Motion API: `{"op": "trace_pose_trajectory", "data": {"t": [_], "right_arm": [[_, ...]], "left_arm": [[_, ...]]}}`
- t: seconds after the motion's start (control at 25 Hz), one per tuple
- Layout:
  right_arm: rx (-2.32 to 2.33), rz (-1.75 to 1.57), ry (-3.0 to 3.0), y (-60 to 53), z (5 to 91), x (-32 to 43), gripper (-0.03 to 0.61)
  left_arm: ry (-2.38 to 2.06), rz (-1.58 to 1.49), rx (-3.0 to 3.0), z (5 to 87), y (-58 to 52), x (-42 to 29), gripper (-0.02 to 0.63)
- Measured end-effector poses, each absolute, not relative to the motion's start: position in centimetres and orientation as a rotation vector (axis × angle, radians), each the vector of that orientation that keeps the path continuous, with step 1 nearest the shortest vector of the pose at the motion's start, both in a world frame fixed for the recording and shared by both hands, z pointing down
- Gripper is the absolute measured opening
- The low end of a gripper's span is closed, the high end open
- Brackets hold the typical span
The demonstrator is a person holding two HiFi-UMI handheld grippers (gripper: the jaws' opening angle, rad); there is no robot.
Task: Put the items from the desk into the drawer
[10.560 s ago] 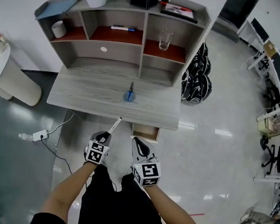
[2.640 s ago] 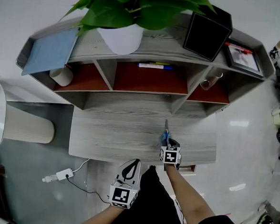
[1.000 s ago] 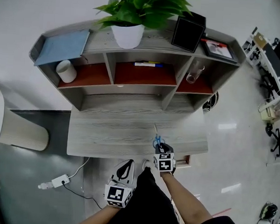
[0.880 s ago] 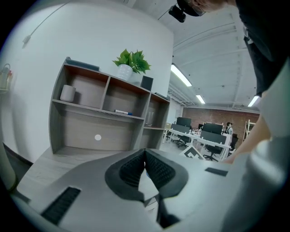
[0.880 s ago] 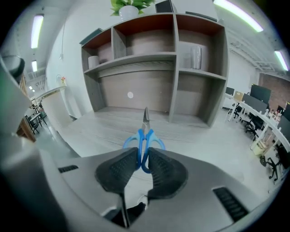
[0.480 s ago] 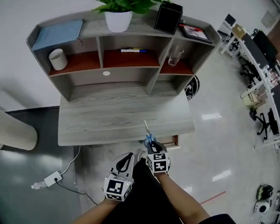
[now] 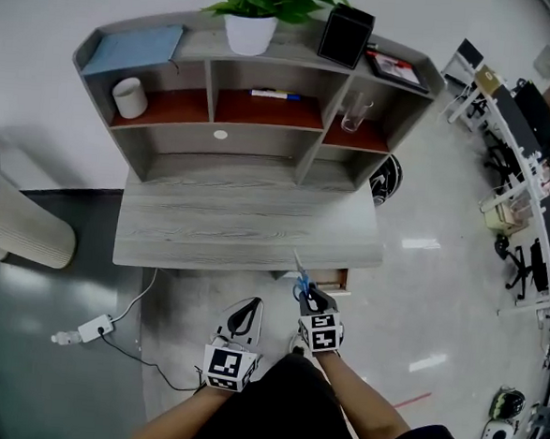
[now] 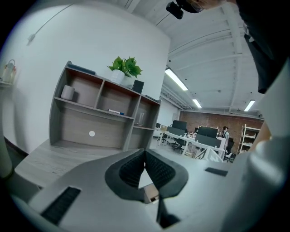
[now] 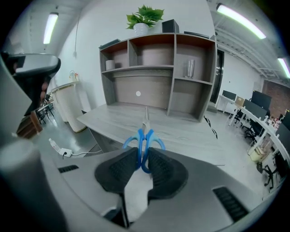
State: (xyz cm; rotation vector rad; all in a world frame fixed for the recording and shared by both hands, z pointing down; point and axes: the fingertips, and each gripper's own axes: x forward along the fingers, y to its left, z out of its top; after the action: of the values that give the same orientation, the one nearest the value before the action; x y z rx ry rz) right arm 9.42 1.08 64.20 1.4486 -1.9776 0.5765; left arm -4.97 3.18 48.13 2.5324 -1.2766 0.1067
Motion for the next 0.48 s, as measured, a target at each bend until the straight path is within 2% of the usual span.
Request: {"op": "trace_pose_trajectory", "data": {"t": [0.48], "right_arm": [[1.165, 0.558, -2.035, 2.0, 69.5, 19.3, 0.089]], "left_arm": [[-1.494, 0.138, 2.376, 49.5, 2.1, 4.8, 0.014]]}}
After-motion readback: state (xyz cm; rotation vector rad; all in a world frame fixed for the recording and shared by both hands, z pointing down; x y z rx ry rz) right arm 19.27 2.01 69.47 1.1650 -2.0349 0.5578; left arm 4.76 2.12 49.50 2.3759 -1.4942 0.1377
